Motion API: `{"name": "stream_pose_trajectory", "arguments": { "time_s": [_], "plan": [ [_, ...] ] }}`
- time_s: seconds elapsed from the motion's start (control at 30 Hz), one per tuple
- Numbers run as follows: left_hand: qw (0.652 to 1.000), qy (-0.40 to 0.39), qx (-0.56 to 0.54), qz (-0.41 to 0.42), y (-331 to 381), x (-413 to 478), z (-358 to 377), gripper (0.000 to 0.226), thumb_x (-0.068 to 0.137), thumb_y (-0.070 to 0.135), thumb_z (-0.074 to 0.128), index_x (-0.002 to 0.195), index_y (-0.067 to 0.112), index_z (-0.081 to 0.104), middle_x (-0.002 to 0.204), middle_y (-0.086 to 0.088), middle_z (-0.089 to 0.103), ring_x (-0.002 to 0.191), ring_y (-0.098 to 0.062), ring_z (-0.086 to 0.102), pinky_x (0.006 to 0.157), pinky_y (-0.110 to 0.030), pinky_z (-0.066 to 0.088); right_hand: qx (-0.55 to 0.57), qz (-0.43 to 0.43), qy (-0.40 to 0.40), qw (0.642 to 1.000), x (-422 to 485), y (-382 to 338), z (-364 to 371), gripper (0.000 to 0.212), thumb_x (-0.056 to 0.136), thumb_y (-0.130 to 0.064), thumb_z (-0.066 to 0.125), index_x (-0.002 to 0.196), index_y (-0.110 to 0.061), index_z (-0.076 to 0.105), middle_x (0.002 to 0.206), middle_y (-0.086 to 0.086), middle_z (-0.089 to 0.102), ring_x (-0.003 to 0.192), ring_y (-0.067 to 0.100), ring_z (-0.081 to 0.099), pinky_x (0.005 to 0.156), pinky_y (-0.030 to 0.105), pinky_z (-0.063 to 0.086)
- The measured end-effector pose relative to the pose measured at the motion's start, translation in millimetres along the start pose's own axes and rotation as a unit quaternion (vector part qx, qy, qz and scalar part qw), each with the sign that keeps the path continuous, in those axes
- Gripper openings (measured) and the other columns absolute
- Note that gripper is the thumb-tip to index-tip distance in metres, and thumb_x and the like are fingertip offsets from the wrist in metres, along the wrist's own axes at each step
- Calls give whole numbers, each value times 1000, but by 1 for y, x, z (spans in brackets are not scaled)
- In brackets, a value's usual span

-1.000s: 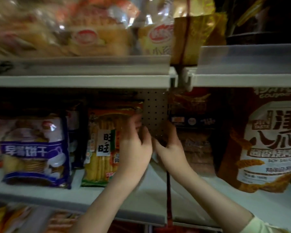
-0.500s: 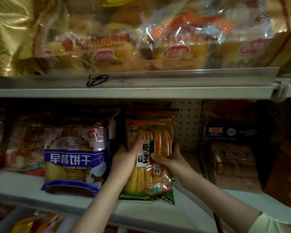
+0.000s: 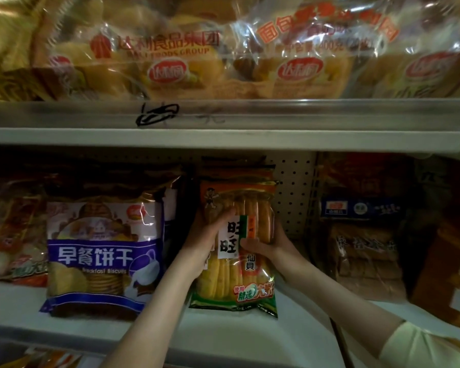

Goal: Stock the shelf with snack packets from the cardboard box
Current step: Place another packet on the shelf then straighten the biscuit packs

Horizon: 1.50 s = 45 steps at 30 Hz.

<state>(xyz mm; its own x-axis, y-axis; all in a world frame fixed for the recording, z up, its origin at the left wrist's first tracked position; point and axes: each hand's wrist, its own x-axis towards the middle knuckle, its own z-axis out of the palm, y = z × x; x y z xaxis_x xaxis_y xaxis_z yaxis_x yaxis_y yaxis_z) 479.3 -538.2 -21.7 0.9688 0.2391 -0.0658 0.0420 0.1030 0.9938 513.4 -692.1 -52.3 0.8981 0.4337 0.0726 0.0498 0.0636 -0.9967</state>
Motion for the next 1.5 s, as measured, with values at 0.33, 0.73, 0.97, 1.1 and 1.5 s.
{"name": "stream_pose_trajectory", "arguments": {
  "time_s": [0.33,0.73,0.97,1.1,1.5],
  "plan": [
    [995,-66,14,74,-3,9,25,46,82,35,64,125,30,50,103,5,68,82,-5,68,58,-17,54,-62,-18,49,997,-1,-1,-30,90,59,-32,82,134,-32,31,121,4,64,105,21,67,90,42,55],
    [990,-33,94,97,-4,5,23,99,60,79,57,143,31,33,127,0,60,106,-15,62,80,-28,53,-97,-33,106,989,-11,-10,-24,109,67,-27,80,147,-31,5,128,-2,52,109,16,58,91,34,51],
    [927,100,250,260,4,-40,10,67,87,58,40,145,26,28,140,2,47,115,-5,52,95,-14,42,-295,-285,296,862,-33,-17,8,111,69,-24,85,149,-22,7,153,3,20,144,22,20,117,46,23],
    [805,199,276,485,5,-64,-26,36,93,25,49,125,10,51,116,3,56,107,5,50,90,-4,39,-342,-364,195,844,-46,-33,64,103,74,-43,72,148,-35,1,151,-18,14,144,7,14,118,21,14],
    [929,314,4,196,12,-61,-206,29,89,59,46,99,34,58,101,7,64,99,-19,61,77,-30,46,-102,-97,-50,989,11,4,167,134,40,-62,89,134,-65,-7,155,-8,23,137,14,36,108,50,40]
  ]
}}
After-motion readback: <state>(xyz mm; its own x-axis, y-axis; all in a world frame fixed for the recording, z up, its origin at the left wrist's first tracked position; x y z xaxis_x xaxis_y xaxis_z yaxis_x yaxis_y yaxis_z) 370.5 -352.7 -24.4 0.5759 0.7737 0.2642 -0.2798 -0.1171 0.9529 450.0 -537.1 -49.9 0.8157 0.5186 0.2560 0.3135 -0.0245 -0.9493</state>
